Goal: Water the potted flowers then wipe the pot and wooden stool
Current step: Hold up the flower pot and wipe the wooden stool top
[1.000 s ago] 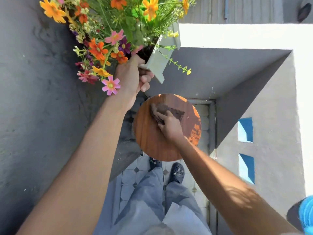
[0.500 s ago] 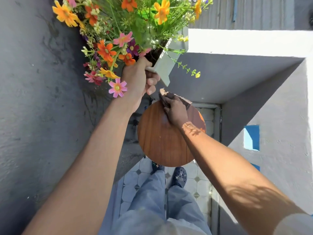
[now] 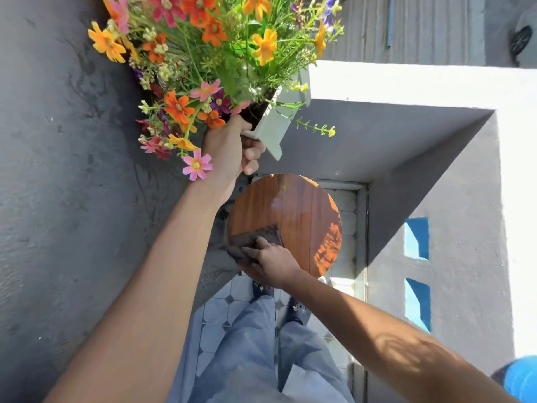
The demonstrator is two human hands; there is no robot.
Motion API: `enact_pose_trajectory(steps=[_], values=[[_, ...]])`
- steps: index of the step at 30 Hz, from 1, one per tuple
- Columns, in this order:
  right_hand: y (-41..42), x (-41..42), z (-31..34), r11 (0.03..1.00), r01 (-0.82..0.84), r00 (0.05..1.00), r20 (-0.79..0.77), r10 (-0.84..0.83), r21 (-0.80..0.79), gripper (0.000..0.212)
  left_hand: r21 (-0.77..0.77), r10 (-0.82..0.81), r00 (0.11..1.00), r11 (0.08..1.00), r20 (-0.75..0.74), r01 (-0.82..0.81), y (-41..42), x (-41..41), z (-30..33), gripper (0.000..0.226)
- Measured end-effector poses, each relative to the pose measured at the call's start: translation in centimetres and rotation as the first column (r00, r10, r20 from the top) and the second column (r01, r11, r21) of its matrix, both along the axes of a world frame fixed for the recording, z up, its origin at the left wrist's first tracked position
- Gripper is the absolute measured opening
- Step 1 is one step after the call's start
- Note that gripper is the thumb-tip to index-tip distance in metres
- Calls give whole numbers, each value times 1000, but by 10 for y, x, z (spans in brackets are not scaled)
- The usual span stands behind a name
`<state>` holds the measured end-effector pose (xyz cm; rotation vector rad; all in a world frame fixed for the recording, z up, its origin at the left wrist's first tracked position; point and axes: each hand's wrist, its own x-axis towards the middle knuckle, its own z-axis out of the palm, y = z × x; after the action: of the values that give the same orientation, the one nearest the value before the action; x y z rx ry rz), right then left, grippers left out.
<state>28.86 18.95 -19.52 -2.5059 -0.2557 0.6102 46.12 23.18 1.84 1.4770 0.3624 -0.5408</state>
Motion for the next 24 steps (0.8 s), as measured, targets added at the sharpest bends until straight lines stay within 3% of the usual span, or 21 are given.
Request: enact_pose_trajectory(steps=[3, 5, 7, 11, 15, 18, 21, 24], values=[[-56, 34, -9, 955, 281, 959, 61, -276, -90, 47, 7, 3, 1000, 1000, -2, -3, 4, -3, -2, 34], [-87, 63, -12, 866, 488, 873, 55, -485, -109, 50, 20, 7, 1000, 1000, -4, -7, 5, -6, -4, 33], [-97, 78, -16, 803, 590, 808, 75, -585, -87, 51, 33, 8, 1000, 999, -5, -8, 6, -10, -5, 33], [-58, 53, -8, 859, 511, 859, 20, -511, -30, 52, 52, 13, 1000, 999, -13, -12, 7, -19, -6, 32], [-7, -19, -2, 985, 172, 980, -102, -171, -3, 50, 46, 31, 999, 999, -39, -30, 6, -31, -10, 31], [-15, -68, 5, 1000, 15, 987, -159, -18, -21, 47, 33, 40, 997, 999, -59, -38, 8, -37, -14, 29], [-63, -61, -5, 983, 170, 978, -111, -177, -74, 45, 49, 48, 997, 998, -58, -46, 11, -48, -17, 28], [-115, -29, -10, 911, 330, 921, -128, -368, -248, 41, 62, 71, 995, 996, -71, -66, 11, -60, -23, 27]])
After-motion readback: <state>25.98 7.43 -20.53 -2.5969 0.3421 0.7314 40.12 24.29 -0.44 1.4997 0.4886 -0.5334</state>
